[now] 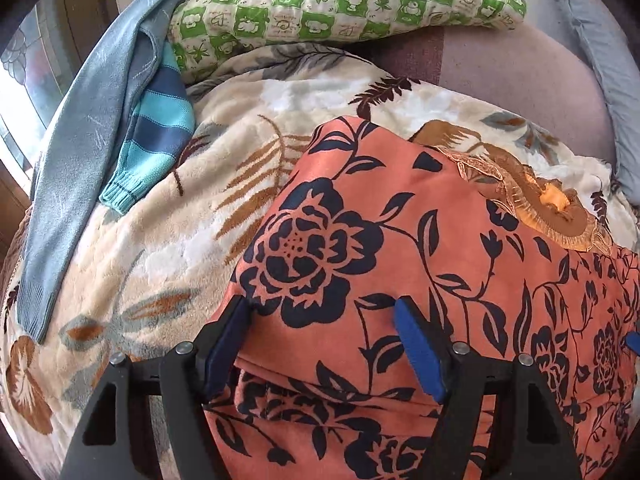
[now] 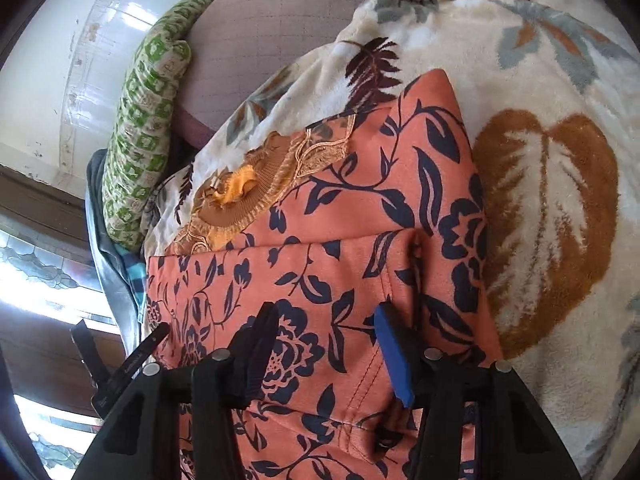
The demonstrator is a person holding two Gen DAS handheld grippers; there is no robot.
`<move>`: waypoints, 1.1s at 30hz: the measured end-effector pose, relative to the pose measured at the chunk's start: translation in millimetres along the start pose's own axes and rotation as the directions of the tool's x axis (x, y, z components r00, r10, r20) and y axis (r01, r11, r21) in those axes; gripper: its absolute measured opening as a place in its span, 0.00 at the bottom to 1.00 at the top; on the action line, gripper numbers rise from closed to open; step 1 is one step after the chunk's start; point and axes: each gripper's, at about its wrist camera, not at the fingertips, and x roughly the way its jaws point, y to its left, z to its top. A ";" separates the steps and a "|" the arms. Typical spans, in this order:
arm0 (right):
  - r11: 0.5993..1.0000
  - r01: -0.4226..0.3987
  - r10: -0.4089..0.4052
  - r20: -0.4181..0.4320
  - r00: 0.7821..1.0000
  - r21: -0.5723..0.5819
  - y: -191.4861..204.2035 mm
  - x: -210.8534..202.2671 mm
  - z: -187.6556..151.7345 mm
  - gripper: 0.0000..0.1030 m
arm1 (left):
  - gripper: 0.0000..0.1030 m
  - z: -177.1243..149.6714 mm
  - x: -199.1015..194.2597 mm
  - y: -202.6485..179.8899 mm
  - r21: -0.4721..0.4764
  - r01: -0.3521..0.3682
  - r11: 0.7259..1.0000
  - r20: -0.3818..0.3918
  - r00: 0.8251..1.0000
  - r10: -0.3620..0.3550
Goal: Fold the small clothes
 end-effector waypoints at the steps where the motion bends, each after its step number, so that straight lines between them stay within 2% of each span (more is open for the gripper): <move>1: 1.000 0.000 0.001 0.026 1.000 -0.031 4.0 -5.1 -0.4 0.53 | 0.74 -0.3 -3.4 2.5 -0.018 0.020 1.000 0.000 1.000 -0.020; 4: 0.993 -0.070 0.072 0.011 0.997 -0.099 17.5 -11.4 -3.6 0.53 | 0.74 1.1 -22.9 10.9 -0.071 0.101 0.992 0.059 0.994 -0.097; 6: 0.988 -0.091 0.086 -0.042 0.995 -0.127 25.6 -5.4 -10.8 0.53 | 0.74 0.0 -26.5 9.8 -0.050 0.064 0.997 0.076 0.995 -0.060; 8: 0.988 -0.044 0.023 -0.140 0.990 -0.148 28.4 13.3 -19.9 0.53 | 0.74 -5.6 -7.5 6.9 0.000 0.006 1.000 0.006 1.000 -0.006; 9: 0.988 -0.016 -0.015 -0.199 0.980 -0.151 25.5 25.2 -25.7 0.53 | 0.74 -9.9 2.1 3.4 0.041 0.005 0.999 -0.018 1.000 -0.004; 11: 0.983 -0.009 -0.023 -0.173 0.985 -0.186 27.0 23.8 -29.2 0.52 | 0.73 -14.1 -4.7 -7.8 0.125 -0.049 0.991 0.034 0.998 0.045; 13: 0.980 0.002 -0.037 -0.171 0.985 -0.200 31.1 16.0 -29.3 0.52 | 0.73 -16.7 -17.4 -9.6 0.143 -0.040 0.989 0.032 0.999 0.036; 17: 0.978 -0.021 -0.011 -0.148 0.989 -0.209 31.4 -3.2 -36.9 0.52 | 0.73 -35.8 -48.3 15.9 0.028 0.082 0.996 -0.009 0.997 -0.081; 20: 0.977 -0.052 0.028 -0.117 0.993 -0.207 30.2 -34.1 -47.4 0.52 | 0.73 -67.6 -83.6 42.3 -0.020 0.093 0.995 0.012 0.996 -0.093; 24: 0.970 -0.061 0.059 -0.012 0.998 -0.236 30.2 -85.0 -61.2 0.54 | 0.74 -124.3 -131.2 81.3 0.007 0.081 0.997 0.009 0.997 -0.081; 26: 0.971 -0.109 0.118 0.031 0.993 -0.213 21.5 -110.7 -75.2 0.64 | 0.74 -149.9 -151.4 98.9 0.043 0.053 0.998 -0.008 0.999 -0.052; 29: 0.976 -0.128 0.144 0.082 0.986 -0.174 4.2 -143.0 -107.2 0.69 | 0.75 -176.1 -177.2 124.4 0.046 0.053 0.998 -0.018 0.998 -0.052; 31: 0.978 -0.144 0.155 0.062 0.986 -0.154 -6.8 -157.3 -129.9 0.69 | 0.80 -185.7 -188.1 137.1 0.025 0.083 0.996 -0.018 0.996 -0.083; 33: 0.983 -0.128 0.133 0.026 0.991 -0.135 -17.2 -167.9 -152.4 0.69 | 0.80 -192.9 -191.3 147.7 0.007 0.101 0.995 -0.030 0.994 -0.101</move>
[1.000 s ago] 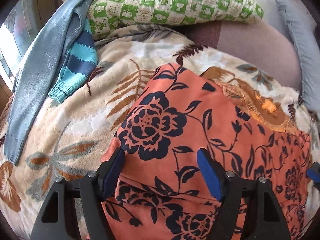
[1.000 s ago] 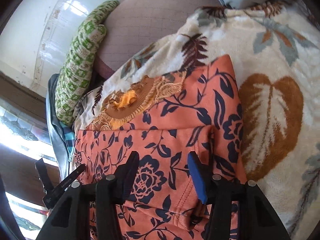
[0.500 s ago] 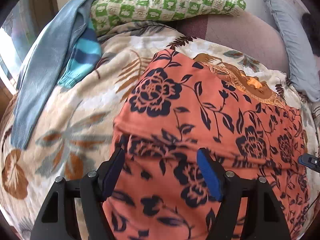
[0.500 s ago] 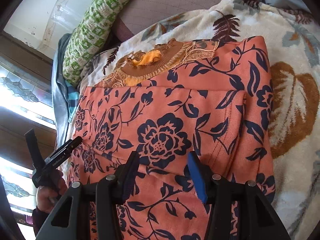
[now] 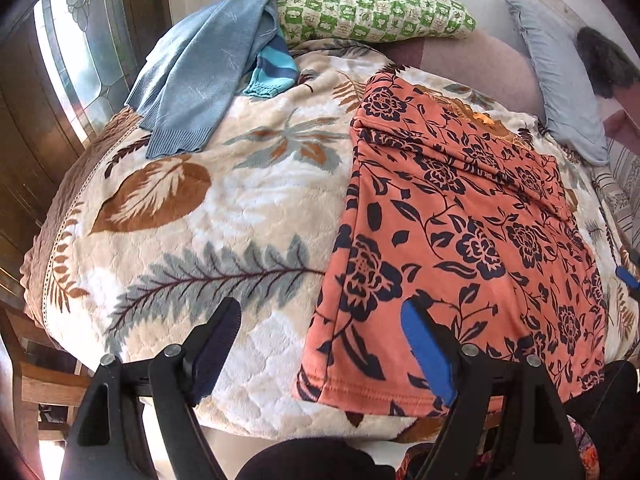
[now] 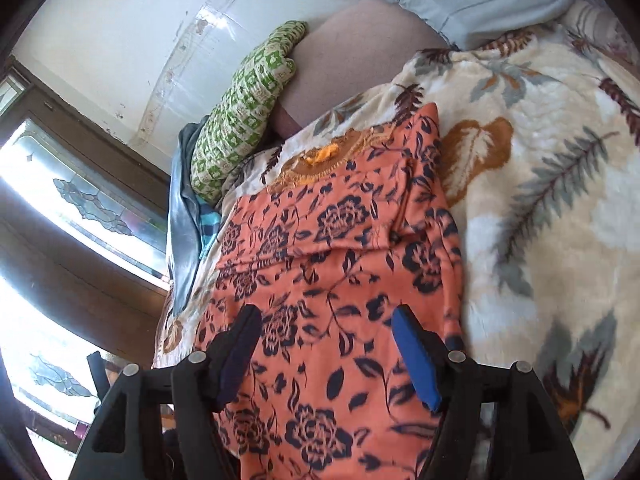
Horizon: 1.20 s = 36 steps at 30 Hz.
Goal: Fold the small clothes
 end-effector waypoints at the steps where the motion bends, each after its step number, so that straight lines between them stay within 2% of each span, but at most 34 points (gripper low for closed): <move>1: 1.000 0.021 -0.021 -0.016 1.000 0.001 -3.3 -6.4 -11.6 0.69 | 0.80 -2.8 -0.4 3.4 -0.014 0.008 1.000 -0.006 1.000 -0.008; 4: 0.997 0.081 -0.080 -0.057 0.995 0.017 -17.2 -22.0 -42.5 0.69 | 0.80 -10.9 1.7 6.3 -0.043 0.085 0.995 -0.016 0.996 -0.085; 7: 0.992 0.102 -0.096 -0.078 0.992 0.076 -34.1 -36.4 -62.1 0.69 | 0.80 -18.9 13.6 2.3 -0.038 0.091 0.995 -0.066 0.993 -0.094; 9: 0.987 0.113 -0.105 -0.078 0.991 0.113 -42.0 -45.8 -68.1 0.69 | 0.79 -23.9 21.8 -0.3 -0.028 0.133 0.991 -0.098 0.986 -0.135; 10: 0.985 0.116 -0.106 -0.088 0.991 0.129 -44.7 -48.1 -69.5 0.69 | 0.75 -25.7 25.4 -0.7 -0.032 0.143 0.989 -0.114 0.983 -0.146; 11: 0.982 0.123 -0.109 -0.103 0.989 0.144 -47.1 -49.1 -71.2 0.69 | 0.63 -27.0 28.5 -1.2 -0.034 0.151 0.988 -0.127 0.980 -0.154; 12: 0.979 0.133 -0.115 -0.115 0.987 0.154 -48.2 -49.2 -72.6 0.69 | 0.55 -27.8 31.5 -1.8 -0.032 0.161 0.986 -0.139 0.977 -0.164; 13: 0.977 0.140 -0.121 -0.124 0.985 0.159 -48.0 -47.8 -73.5 0.69 | 0.41 -28.6 34.3 -2.2 -0.029 0.168 0.985 -0.150 0.974 -0.171; 14: 0.976 0.145 -0.124 -0.133 0.983 0.164 -48.3 -46.3 -75.3 0.69 | 0.36 -29.4 36.6 -2.2 -0.027 0.167 0.986 -0.157 0.973 -0.169; 16: 0.972 0.150 -0.122 -0.157 0.980 0.180 -49.4 -40.2 -79.5 0.69 | 0.34 -30.1 41.0 -0.9 -0.032 0.175 0.984 -0.171 0.969 -0.178; 18: 0.966 0.166 -0.129 -0.186 0.974 0.199 -52.5 -31.9 -83.8 0.69 | 0.34 -29.3 43.0 1.3 -0.048 0.185 0.982 -0.180 0.965 -0.190; 19: 0.960 0.188 -0.146 -0.202 0.968 0.206 -53.4 -26.8 -86.5 0.69 | 0.43 -28.5 43.9 2.1 -0.056 0.195 0.979 -0.188 0.961 -0.202; 20: 0.954 0.213 -0.165 -0.221 0.961 0.213 -56.3 -22.2 -89.2 0.69 | 0.63 -28.0 46.4 1.9 -0.064 0.210 0.976 -0.205 0.954 -0.219; 21: 0.948 0.232 -0.178 -0.240 0.954 0.220 -58.9 -17.4 -92.4 0.69 | 0.68 -26.7 48.9 2.0 -0.074 0.226 0.971 -0.215 0.947 -0.237; 25: 0.947 0.221 -0.149 -0.289 0.946 0.233 -61.9 1.1 -104.5 0.68 | 0.67 -25.4 50.4 -6.1 -0.041 0.218 0.975 -0.221 0.950 -0.221; 27: 0.952 0.265 -0.204 -0.327 0.923 0.153 -51.9 10.3 -109.5 0.54 | 0.47 -25.1 51.1 -9.9 -0.012 0.190 0.982 -0.223 0.956 -0.188; 28: 0.946 0.309 -0.262 -0.336 0.905 0.095 -45.2 13.2 -111.6 0.41 | 0.27 -24.8 51.6 -10.6 0.007 0.162 0.987 -0.223 0.962 -0.157; 29: 0.939 0.340 -0.304 -0.338 0.891 0.052 -40.2 14.5 -113.7 0.31 | 0.18 -24.5 51.8 -9.8 0.020 0.143 0.990 -0.220 0.966 -0.135; 30: 0.937 0.347 -0.315 -0.337 0.887 0.038 -37.7 14.5 -115.9 0.28 | 0.16 -24.1 51.6 -7.3 0.016 0.150 0.989 -0.218 0.965 -0.143; 32: 0.932 0.363 -0.343 -0.330 0.880 0.001 -33.8 13.2 -120.1 0.13 | 0.07 -23.5 50.3 -0.3 -0.018 0.186 0.982 -0.208 0.960 -0.186; 33: 0.933 0.359 -0.344 -0.322 0.882 -0.014 -32.0 11.6 -122.1 0.12 | 0.06 -23.4 49.1 3.0 -0.031 0.197 0.980 -0.201 0.959 -0.199; 34: 0.942 0.335 -0.322 -0.318 0.892 -0.016 -29.7 9.5 -123.2 0.07 | 0.05 -23.1 47.4 5.4 -0.041 0.209 0.977 -0.193 0.958 -0.213; 36: 0.956 0.294 -0.288 -0.297 0.910 -0.024 -21.3 3.8 -121.6 0.07 | 0.04 -21.1 40.4 8.6 -0.065 0.246 0.967 -0.171 0.952 -0.254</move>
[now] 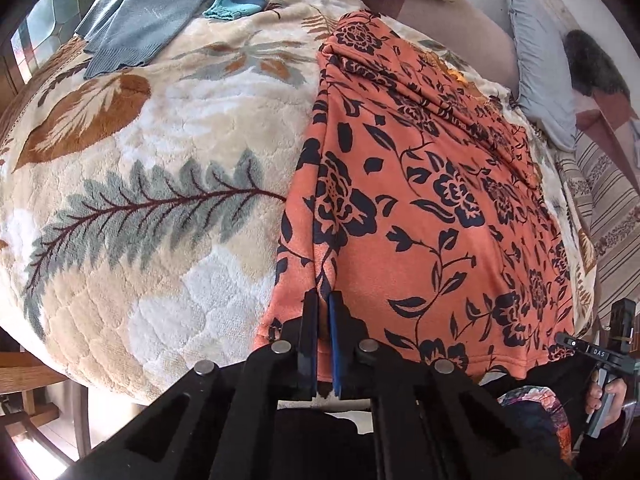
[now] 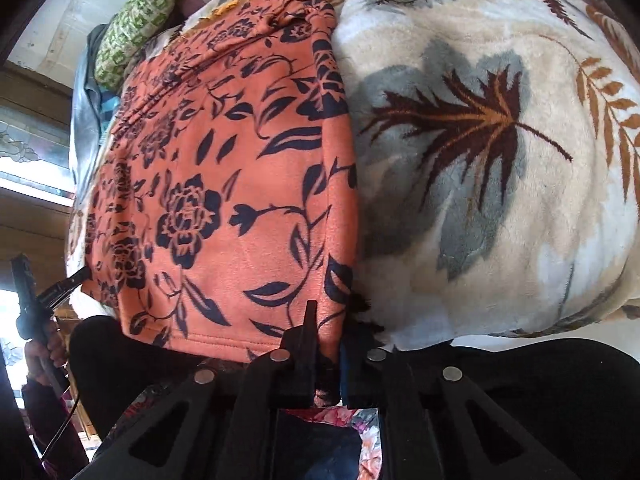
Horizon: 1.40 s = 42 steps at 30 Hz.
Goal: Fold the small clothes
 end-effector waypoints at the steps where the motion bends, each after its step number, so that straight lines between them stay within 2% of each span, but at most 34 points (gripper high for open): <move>1: 1.000 -0.012 0.013 0.013 1.000 -0.012 3.9 -5.0 1.7 0.07 | 0.04 1.1 -5.5 0.5 -0.009 0.028 1.000 0.013 1.000 -0.028; 4: 0.994 -0.107 0.108 0.056 0.993 -0.021 13.7 -24.3 12.1 0.07 | 0.04 7.8 -25.3 0.3 -0.016 0.079 0.997 0.059 0.995 -0.078; 7: 0.985 -0.166 0.170 0.122 0.978 -0.042 26.3 -45.4 22.1 0.07 | 0.04 13.7 -45.6 0.2 0.000 0.075 0.997 0.095 0.993 -0.075; 10: 0.988 -0.148 0.154 0.153 0.976 -0.049 27.1 -54.1 29.6 0.07 | 0.05 14.1 -46.6 4.2 0.008 -0.016 1.000 0.082 0.997 0.015; 13: 0.995 -0.098 0.100 0.118 0.988 -0.025 17.8 -41.5 28.2 0.07 | 0.08 12.2 -28.5 19.4 -0.038 -0.081 0.996 0.017 0.996 0.082; 15: 0.998 -0.062 0.062 0.081 0.995 -0.001 7.8 -28.5 23.1 0.07 | 0.24 6.2 -19.9 27.6 -0.076 -0.082 0.994 -0.020 0.997 0.081; 17: 0.999 -0.041 0.040 0.041 0.998 0.025 -0.1 -17.7 19.5 0.07 | 0.53 1.4 -19.1 28.9 -0.102 -0.053 0.993 -0.024 0.998 0.051; 19: 0.997 -0.059 0.058 0.024 0.998 0.053 -6.1 -14.7 18.5 0.07 | 0.67 0.8 -23.7 27.3 -0.118 -0.005 0.993 0.009 1.000 0.006; 20: 0.996 -0.064 0.063 0.019 0.998 0.063 -10.2 -15.1 18.2 0.11 | 0.73 1.5 -26.5 25.1 -0.120 0.004 0.993 0.025 1.000 0.000; 22: 0.992 -0.094 0.093 0.015 0.996 0.086 -16.0 -15.8 18.3 0.11 | 0.78 4.7 -24.2 21.3 -0.123 -0.021 0.992 0.026 0.999 0.024; 24: 0.988 -0.119 0.117 0.024 0.993 0.097 -17.9 -18.2 18.4 0.13 | 0.78 7.1 -13.6 17.9 -0.111 -0.032 0.993 -0.005 0.999 0.032; 25: 0.988 -0.115 0.113 0.026 0.993 0.099 -17.1 -17.9 18.4 0.24 | 0.78 7.3 -6.5 16.4 -0.106 -0.045 0.993 -0.023 0.999 0.042; 26: 0.989 -0.110 0.108 0.024 0.994 0.100 -17.2 -17.2 17.5 0.44 | 0.78 6.0 0.3 14.9 -0.098 -0.066 0.993 -0.045 0.997 0.062; 27: 0.988 -0.110 0.107 0.026 0.994 0.109 -17.1 -16.2 15.8 0.58 | 0.77 4.8 7.2 12.1 -0.084 -0.087 0.993 -0.066 0.995 0.081; 28: 0.986 -0.119 0.116 0.037 0.993 0.119 -16.1 -14.6 15.2 0.73 | 0.71 2.2 12.4 9.2 -0.064 -0.095 0.993 -0.078 0.993 0.090; 29: 0.984 -0.131 0.127 0.039 0.991 0.120 -15.0 -12.4 14.6 0.73 | 0.55 -0.7 16.1 6.9 -0.048 -0.094 0.994 -0.082 0.993 0.090; 30: 0.983 -0.140 0.137 0.034 0.990 0.120 -14.9 -10.3 13.7 0.73 | 0.50 -3.5 16.7 4.3 -0.030 -0.113 0.993 -0.073 0.991 0.111; 32: 0.986 -0.120 0.118 0.023 0.993 0.115 -13.5 -5.6 12.9 0.73 | 0.27 -5.1 14.9 0.4 0.008 -0.111 0.994 -0.058 0.992 0.112; 34: 0.990 -0.068 0.068 0.008 0.998 0.122 -13.7 0.8 12.5 0.73 | 0.19 -5.1 13.0 0.2 0.011 -0.084 0.996 -0.056 0.995 0.084; 38: 0.995 -0.019 0.021 -0.015 1.000 0.099 -9.3 13.2 10.5 0.69 | 0.17 -5.8 13.8 0.7 0.012 -0.085 0.996 -0.056 0.995 0.086; 40: 0.998 0.048 -0.048 -0.018 0.999 0.042 -1.9 15.3 8.9 0.56 | 0.19 -3.8 15.6 -2.4 0.024 -0.106 0.994 -0.066 0.992 0.107; 41: 0.996 0.086 -0.085 -0.022 0.996 0.018 0.5 16.0 8.7 0.49 | 0.27 -2.3 16.7 -5.1 0.032 -0.121 0.992 -0.075 0.990 0.123; 42: 0.992 0.123 -0.123 -0.027 0.992 -0.004 1.8 16.2 8.8 0.34 | 0.31 0.9 20.1 -8.6 0.035 -0.135 0.990 -0.085 0.987 0.137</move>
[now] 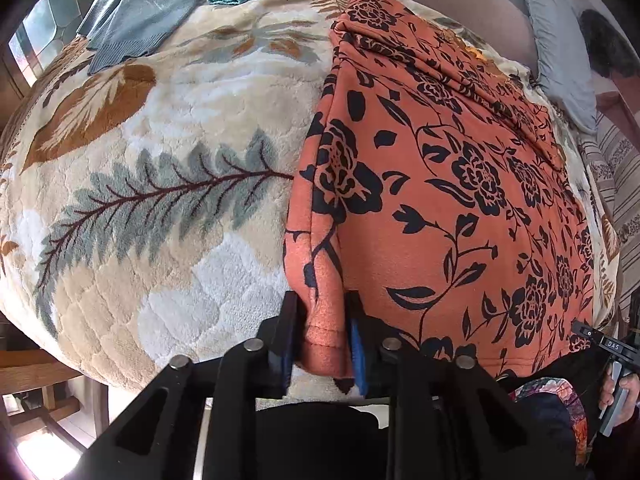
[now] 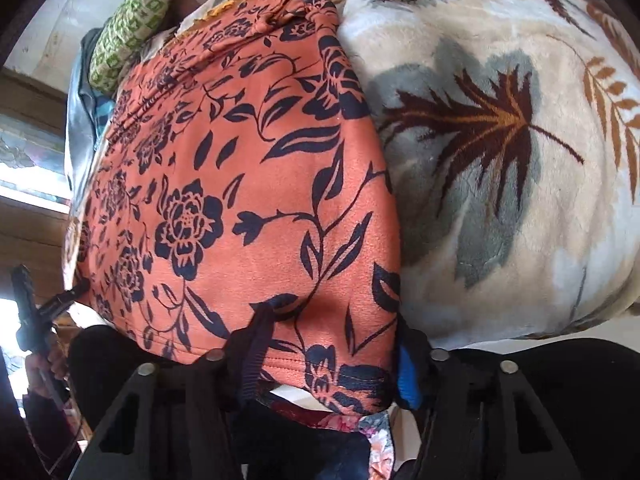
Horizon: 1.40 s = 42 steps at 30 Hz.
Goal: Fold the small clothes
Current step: 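Grasp the blouse side edge with the left gripper and fold it inward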
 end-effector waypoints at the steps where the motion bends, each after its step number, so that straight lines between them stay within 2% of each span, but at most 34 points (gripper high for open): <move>1: 1.000 0.013 -0.013 -0.004 1.000 -0.013 1.1 -1.1 -0.3 0.27 | 0.37 1.6 0.1 -2.7 0.000 -0.004 1.000 -0.003 1.000 0.004; 2: 0.999 0.024 -0.025 -0.008 1.000 -0.025 3.1 -3.5 -0.4 0.17 | 0.38 2.3 -0.2 -6.0 0.004 -0.013 1.000 0.004 1.000 0.013; 4: 0.997 0.035 -0.035 -0.005 0.999 -0.070 12.5 -11.2 -2.7 0.08 | 0.36 1.1 -0.1 -13.7 0.038 -0.052 0.998 0.030 0.998 0.051; 5: 0.994 0.046 -0.046 0.006 0.999 -0.099 20.0 -16.1 -4.4 0.08 | 0.23 0.5 0.4 -16.5 0.047 -0.066 0.997 0.040 0.997 0.064; 6: 0.990 0.059 -0.057 0.018 0.998 -0.131 27.6 -20.8 -5.9 0.08 | 0.13 0.8 1.0 -17.8 0.051 -0.070 0.996 0.047 0.997 0.068; 9: 0.985 0.028 -0.023 0.031 0.999 -0.169 41.3 -30.9 -6.1 0.07 | 0.09 1.2 -1.9 -19.1 0.050 -0.051 0.997 0.058 0.997 0.048; 13: 0.988 -0.078 0.082 0.029 0.996 -0.136 44.9 -39.8 2.6 0.07 | 0.08 1.5 -16.3 -6.7 -0.010 0.038 0.999 0.088 0.995 -0.037; 17: 0.979 -0.184 0.188 0.044 0.981 -0.090 41.6 -55.3 9.6 0.07 | 0.08 2.2 -44.7 6.5 -0.051 0.141 0.989 0.149 0.980 -0.132; 20: 0.963 -0.260 0.265 0.076 0.961 -0.069 39.8 -73.2 17.9 0.07 | 0.08 5.5 -62.4 9.5 -0.057 0.192 0.980 0.187 0.966 -0.179; 23: 0.940 -0.336 0.341 0.129 0.931 -0.061 37.6 -94.8 25.5 0.07 | 0.08 11.4 -75.4 8.3 -0.054 0.221 0.974 0.212 0.956 -0.205; 28: 0.903 -0.423 0.428 0.206 0.880 -0.070 34.7 -127.5 38.3 0.07 | 0.08 20.6 -97.6 4.1 -0.045 0.240 0.970 0.253 0.942 -0.221; 31: 0.886 -0.457 0.461 0.244 0.854 -0.075 32.0 -141.6 48.0 0.07 | 0.08 29.4 -108.9 4.1 -0.043 0.263 0.964 0.272 0.932 -0.242; 39: 0.847 -0.524 0.520 0.347 0.780 -0.091 27.2 -164.0 94.9 0.07 | 0.08 76.4 -126.2 2.5 -0.038 0.261 0.965 0.300 0.924 -0.238; 42: 0.841 -0.536 0.523 0.370 0.768 -0.078 26.0 -160.7 121.1 0.07 | 0.08 103.5 -128.0 -3.1 -0.033 0.257 0.966 0.312 0.921 -0.234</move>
